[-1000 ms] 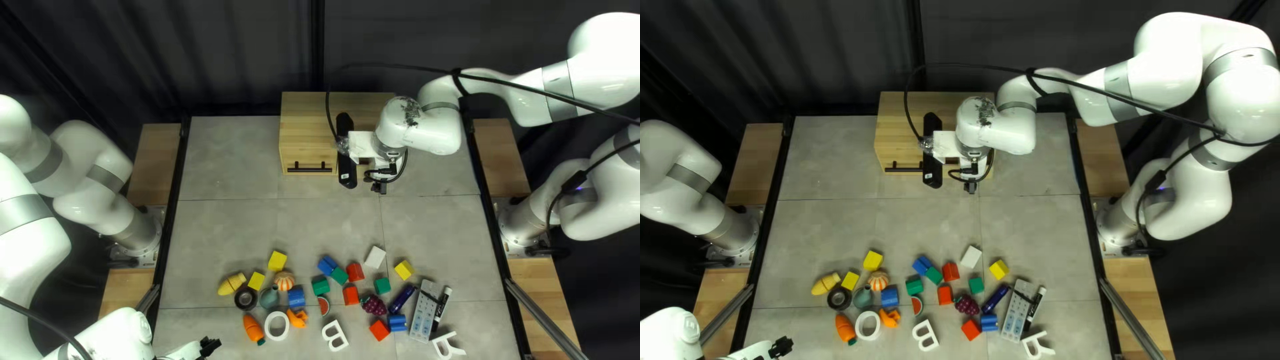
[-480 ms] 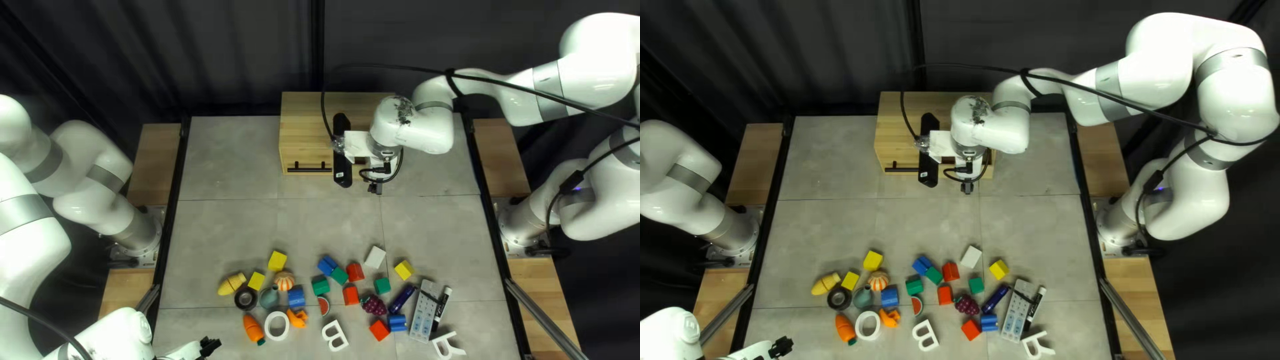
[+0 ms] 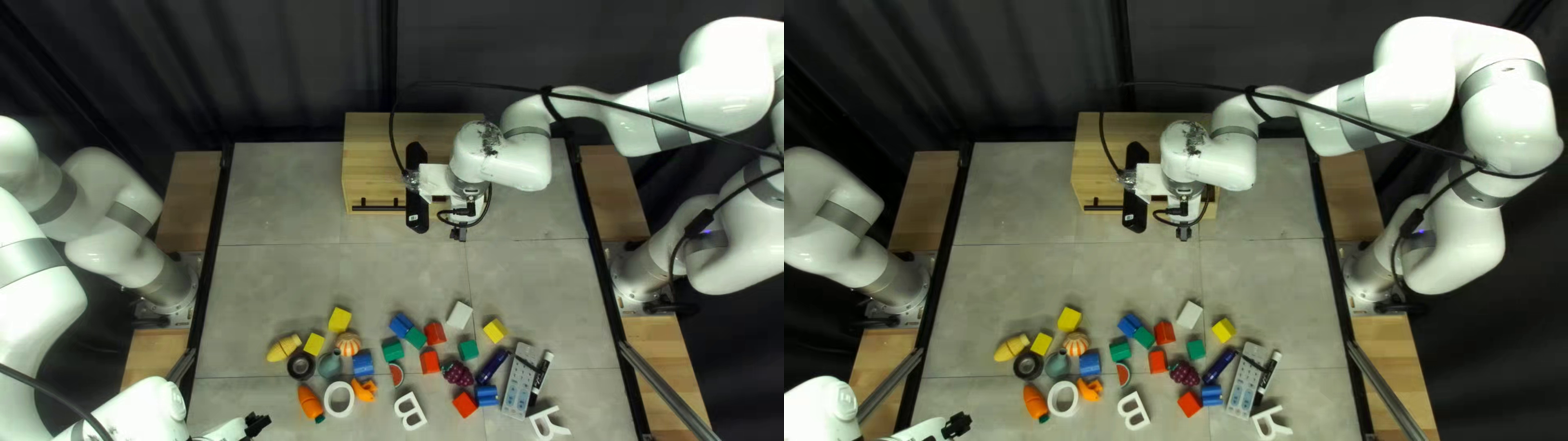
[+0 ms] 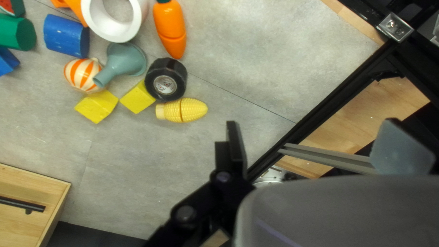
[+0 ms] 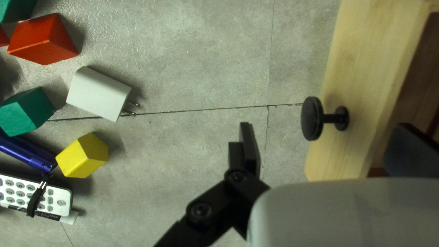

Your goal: Open drawers and place objects into drawer and close

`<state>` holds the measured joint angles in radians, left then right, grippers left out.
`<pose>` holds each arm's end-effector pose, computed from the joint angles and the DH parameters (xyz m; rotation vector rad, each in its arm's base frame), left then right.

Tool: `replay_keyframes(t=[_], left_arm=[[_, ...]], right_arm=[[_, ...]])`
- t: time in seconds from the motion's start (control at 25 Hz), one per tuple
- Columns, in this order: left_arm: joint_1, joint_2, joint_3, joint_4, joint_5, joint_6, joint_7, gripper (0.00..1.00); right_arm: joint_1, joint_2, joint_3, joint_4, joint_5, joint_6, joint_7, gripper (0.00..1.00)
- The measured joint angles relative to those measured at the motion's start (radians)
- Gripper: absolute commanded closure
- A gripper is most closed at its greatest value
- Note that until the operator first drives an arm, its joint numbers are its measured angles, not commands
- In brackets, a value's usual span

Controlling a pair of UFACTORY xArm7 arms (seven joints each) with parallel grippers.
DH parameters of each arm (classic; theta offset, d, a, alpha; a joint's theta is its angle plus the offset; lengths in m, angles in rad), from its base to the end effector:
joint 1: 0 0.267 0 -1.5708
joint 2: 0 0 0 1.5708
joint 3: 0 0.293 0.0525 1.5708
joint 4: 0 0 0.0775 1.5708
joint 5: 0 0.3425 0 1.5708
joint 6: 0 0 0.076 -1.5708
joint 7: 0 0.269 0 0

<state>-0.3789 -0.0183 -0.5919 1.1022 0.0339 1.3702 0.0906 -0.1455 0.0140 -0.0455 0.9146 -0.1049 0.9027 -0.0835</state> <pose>0.2313 -0.3219 0.2012 -2.5621 1.5202 0.3156 0.4377 -0.1022 0.1388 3.0590 -0.0648 -0.0206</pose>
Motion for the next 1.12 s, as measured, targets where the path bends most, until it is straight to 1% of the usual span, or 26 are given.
replay_keyframes(t=[1.12], left_arm=[[0.000, 0.000, 0.000, 0.000, 0.000, 0.000, 0.000, 0.00]], right_arm=[[-0.016, 0.012, -0.011, 0.006, 0.100, -0.002, -0.112, 0.00]])
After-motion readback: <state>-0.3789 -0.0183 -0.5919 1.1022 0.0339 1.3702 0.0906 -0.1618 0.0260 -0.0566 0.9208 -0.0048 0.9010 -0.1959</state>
